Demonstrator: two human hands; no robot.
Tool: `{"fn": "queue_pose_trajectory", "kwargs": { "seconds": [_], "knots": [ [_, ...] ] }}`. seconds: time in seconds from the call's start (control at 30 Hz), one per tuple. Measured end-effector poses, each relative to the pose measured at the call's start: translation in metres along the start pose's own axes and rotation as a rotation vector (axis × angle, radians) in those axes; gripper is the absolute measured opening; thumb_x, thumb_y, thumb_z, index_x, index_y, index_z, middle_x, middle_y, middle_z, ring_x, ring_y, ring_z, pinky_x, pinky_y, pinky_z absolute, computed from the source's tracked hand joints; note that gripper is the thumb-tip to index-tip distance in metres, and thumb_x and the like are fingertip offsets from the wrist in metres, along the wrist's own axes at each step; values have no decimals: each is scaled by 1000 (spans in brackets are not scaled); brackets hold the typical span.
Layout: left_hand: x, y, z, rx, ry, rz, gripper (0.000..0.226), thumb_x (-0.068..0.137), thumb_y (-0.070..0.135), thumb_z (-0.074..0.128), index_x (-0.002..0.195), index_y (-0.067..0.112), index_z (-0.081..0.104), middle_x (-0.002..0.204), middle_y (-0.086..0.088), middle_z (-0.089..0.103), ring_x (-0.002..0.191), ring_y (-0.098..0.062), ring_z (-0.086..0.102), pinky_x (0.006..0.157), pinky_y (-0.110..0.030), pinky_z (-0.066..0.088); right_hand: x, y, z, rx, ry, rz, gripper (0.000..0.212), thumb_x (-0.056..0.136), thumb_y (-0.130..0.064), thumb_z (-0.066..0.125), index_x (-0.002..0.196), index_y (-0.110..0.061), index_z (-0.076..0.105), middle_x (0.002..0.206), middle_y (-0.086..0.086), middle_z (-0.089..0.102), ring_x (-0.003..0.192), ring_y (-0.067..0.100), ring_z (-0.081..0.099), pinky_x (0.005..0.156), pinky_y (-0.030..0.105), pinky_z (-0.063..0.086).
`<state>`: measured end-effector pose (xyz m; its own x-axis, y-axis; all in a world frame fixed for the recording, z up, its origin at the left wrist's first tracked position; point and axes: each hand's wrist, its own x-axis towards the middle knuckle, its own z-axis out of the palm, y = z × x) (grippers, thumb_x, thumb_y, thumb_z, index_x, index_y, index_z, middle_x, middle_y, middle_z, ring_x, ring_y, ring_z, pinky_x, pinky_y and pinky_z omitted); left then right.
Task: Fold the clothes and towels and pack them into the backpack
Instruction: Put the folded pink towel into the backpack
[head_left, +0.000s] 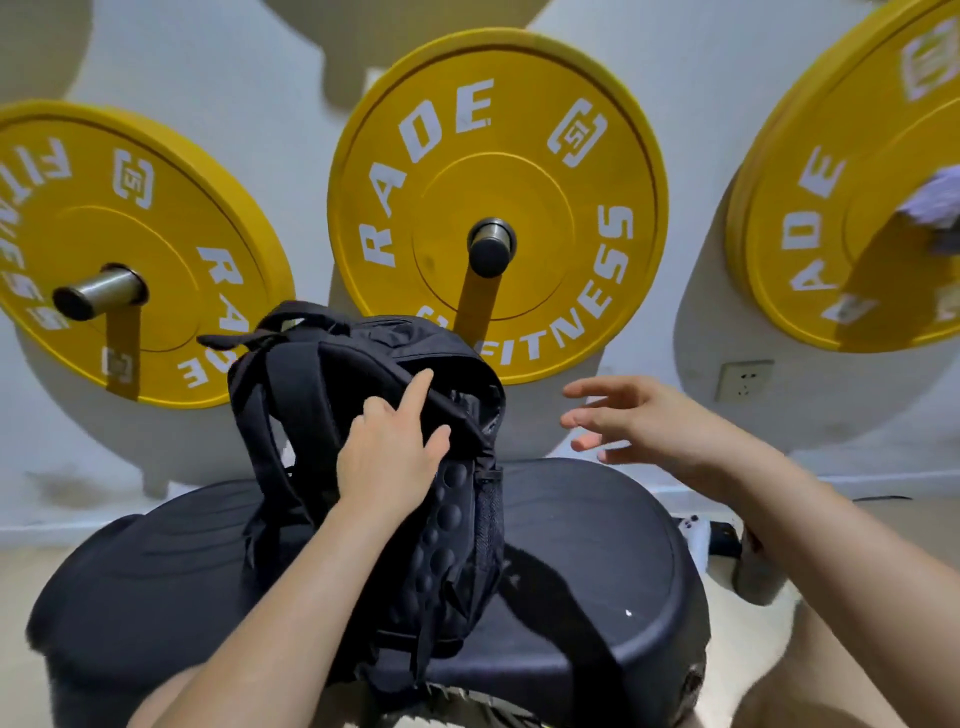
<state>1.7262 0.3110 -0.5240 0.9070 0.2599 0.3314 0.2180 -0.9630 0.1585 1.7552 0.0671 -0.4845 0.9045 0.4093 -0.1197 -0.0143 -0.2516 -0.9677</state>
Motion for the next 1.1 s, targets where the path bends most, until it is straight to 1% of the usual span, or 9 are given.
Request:
{"fn": "queue_pose_trajectory", "kwargs": {
  "seconds": [0.13,0.23,0.33,0.43,0.57,0.73,0.93,1.03,1.1],
  "knots": [
    [16,16,-16,540,125,277,32,85,21,60,116,20,51,111,-9,43,104,-30,43,77,-36,39,-5,22,10,153,13,38,35,91,-14,64,125,-21,57,112,4,68,76,12,65,72,27,48],
    [37,1,-36,760,-117,262,21,84,22,60,104,21,57,114,-9,47,115,-33,42,100,-53,28,7,45,25,178,22,77,35,92,-17,62,126,-25,54,115,1,65,79,10,68,71,25,48],
    [40,-14,-51,712,-335,265,13,85,10,53,95,17,58,87,-3,57,91,-30,59,79,-41,43,29,57,41,169,9,78,40,92,-18,61,130,-27,51,123,1,60,99,14,65,71,26,50],
    [32,-8,-69,729,-349,466,16,82,10,50,90,22,57,92,-4,64,83,-30,61,59,-32,36,55,61,59,111,16,101,66,88,-24,67,145,-29,33,144,4,42,117,19,51,80,33,52],
    [17,1,-93,804,-303,676,18,84,10,47,87,25,57,90,-1,62,85,-27,59,67,-35,39,83,55,74,252,62,148,99,78,-44,75,152,-34,11,156,5,27,133,24,39,103,46,42],
    [0,-11,-98,639,-114,954,26,69,9,53,85,29,59,77,4,54,75,-20,55,69,-38,46,115,11,102,-318,101,-236,103,69,-54,76,147,-46,9,151,-7,35,136,28,35,102,55,40],
    [6,-20,-130,768,-402,585,27,86,29,51,111,25,41,91,3,54,101,-24,54,108,-51,25,133,-15,137,-790,-204,-309,101,74,-55,68,143,-55,-6,160,1,3,144,35,12,104,63,29],
    [16,-46,-143,749,-651,396,35,82,15,52,112,25,36,72,5,43,94,-28,55,106,-53,28,127,-12,136,-1053,75,-438,83,88,-19,62,148,-41,9,154,13,19,133,38,31,93,51,42],
    [18,-58,-140,728,-667,422,34,80,10,49,106,26,35,66,6,36,80,-29,51,87,-43,45,133,-16,131,-1066,282,-549,62,89,-10,56,141,-28,28,137,11,40,118,34,42,73,40,45]
  ]
}}
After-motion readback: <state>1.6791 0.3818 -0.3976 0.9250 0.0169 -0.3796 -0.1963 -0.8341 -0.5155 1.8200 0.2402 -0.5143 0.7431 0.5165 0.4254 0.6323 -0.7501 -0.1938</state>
